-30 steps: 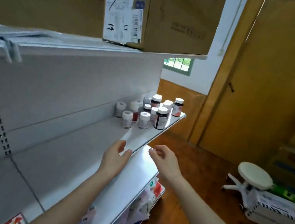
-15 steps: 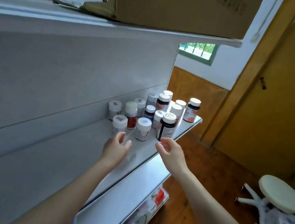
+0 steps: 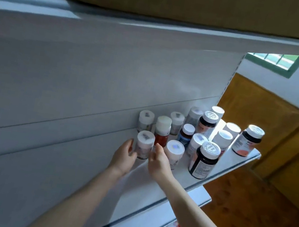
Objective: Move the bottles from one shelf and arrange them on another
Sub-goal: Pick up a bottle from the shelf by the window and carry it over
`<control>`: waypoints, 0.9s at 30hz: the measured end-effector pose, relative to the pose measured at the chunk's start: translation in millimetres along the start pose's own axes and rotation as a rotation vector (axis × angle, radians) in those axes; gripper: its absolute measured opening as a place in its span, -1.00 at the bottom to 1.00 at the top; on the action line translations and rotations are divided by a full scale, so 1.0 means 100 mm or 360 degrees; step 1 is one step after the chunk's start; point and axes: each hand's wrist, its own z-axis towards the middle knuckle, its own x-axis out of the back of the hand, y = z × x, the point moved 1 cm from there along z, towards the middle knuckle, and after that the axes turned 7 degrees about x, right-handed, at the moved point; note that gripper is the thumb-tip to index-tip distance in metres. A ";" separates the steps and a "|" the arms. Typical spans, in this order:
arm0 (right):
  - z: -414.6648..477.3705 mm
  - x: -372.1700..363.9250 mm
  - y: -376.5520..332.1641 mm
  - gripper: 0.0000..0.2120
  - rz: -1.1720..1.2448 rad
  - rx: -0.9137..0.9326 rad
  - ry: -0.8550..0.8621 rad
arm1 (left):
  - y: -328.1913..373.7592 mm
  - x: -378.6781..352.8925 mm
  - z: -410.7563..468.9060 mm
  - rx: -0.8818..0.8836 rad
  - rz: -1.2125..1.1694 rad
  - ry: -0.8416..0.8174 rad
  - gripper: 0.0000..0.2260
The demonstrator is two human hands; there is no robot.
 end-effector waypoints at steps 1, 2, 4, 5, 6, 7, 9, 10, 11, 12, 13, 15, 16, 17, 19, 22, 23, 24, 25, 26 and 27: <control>0.03 -0.02 0.02 -0.68 0.0031 0.0011 -0.0024 | 0.02 -0.02 0.02 -0.0005 -0.0013 -0.0009 -0.66; 0.06 -0.05 0.04 -0.71 0.0055 0.0042 -0.0043 | 0.03 -0.04 0.04 -0.0019 -0.0021 -0.0014 -0.70; 0.09 -0.06 0.07 -0.75 0.0114 0.0107 -0.0049 | 0.03 -0.05 0.05 -0.0040 -0.0039 0.0006 -0.76; 0.11 -0.04 0.07 -0.75 0.0127 0.0125 -0.0044 | 0.03 -0.04 0.06 -0.0043 -0.0064 0.0037 -0.77; 0.12 -0.02 0.06 -0.76 0.0128 0.0146 -0.0037 | 0.03 -0.03 0.05 -0.0045 -0.0098 0.0076 -0.77; 0.14 0.02 0.03 -0.77 0.0145 0.0167 -0.0037 | 0.04 -0.01 0.04 -0.0048 -0.0141 0.0114 -0.77; 0.17 0.09 -0.05 -0.78 0.0268 0.0187 -0.0053 | 0.05 0.07 -0.01 -0.0050 -0.0218 0.0213 -0.78; 0.19 0.12 -0.10 -0.77 0.0327 0.0202 -0.0070 | 0.07 0.12 -0.05 -0.0049 -0.0257 0.0263 -0.79; 0.21 0.15 -0.15 -0.77 0.0355 0.0233 -0.0092 | 0.08 0.18 -0.09 -0.0051 -0.0302 0.0309 -0.79; 0.22 0.15 -0.19 -0.77 0.0363 0.0257 -0.0127 | 0.09 0.25 -0.13 -0.0055 -0.0343 0.0355 -0.80; 0.22 0.15 -0.24 -0.77 0.0373 0.0282 -0.0180 | 0.09 0.32 -0.17 -0.0053 -0.0383 0.0396 -0.80; 0.19 0.10 -0.36 -0.81 0.0423 0.0335 -0.0319 | 0.07 0.47 -0.27 -0.0034 -0.0454 0.0473 -0.81; 0.16 0.06 -0.42 -0.87 0.0462 0.0364 -0.0384 | 0.06 0.54 -0.32 -0.0026 -0.0484 0.0516 -0.80; 0.13 0.01 -0.50 -0.91 0.0501 0.0391 -0.0440 | 0.04 0.62 -0.38 -0.0024 -0.0502 0.0557 -0.81; 0.07 -0.10 -0.62 -0.92 0.0535 0.0442 -0.0508 | -0.01 0.76 -0.50 -0.0022 -0.0534 0.0628 -0.81; -0.03 -0.30 -0.79 -0.90 0.0604 0.0472 -0.0634 | -0.11 0.96 -0.71 0.0041 -0.0640 0.0703 -0.79; -0.08 -0.39 -0.85 -0.90 0.0659 0.0457 -0.0688 | -0.15 1.03 -0.79 0.0063 -0.0665 0.0744 -0.79; -0.12 -0.48 -0.91 -0.90 0.0711 0.0445 -0.0730 | -0.19 1.11 -0.86 0.0080 -0.0677 0.0786 -0.81; -0.19 -0.57 -0.97 -0.91 0.0743 0.0448 -0.0755 | -0.24 1.19 -0.93 0.0101 -0.0681 0.0827 -0.83; -0.25 -0.67 -1.03 -0.92 0.0753 0.0460 -0.0767 | -0.30 1.28 -1.01 0.0124 -0.0690 0.0862 -0.85; -0.32 -0.77 -1.09 -0.94 0.0755 0.0480 -0.0791 | -0.37 1.37 -1.09 0.0150 -0.0704 0.0893 -0.87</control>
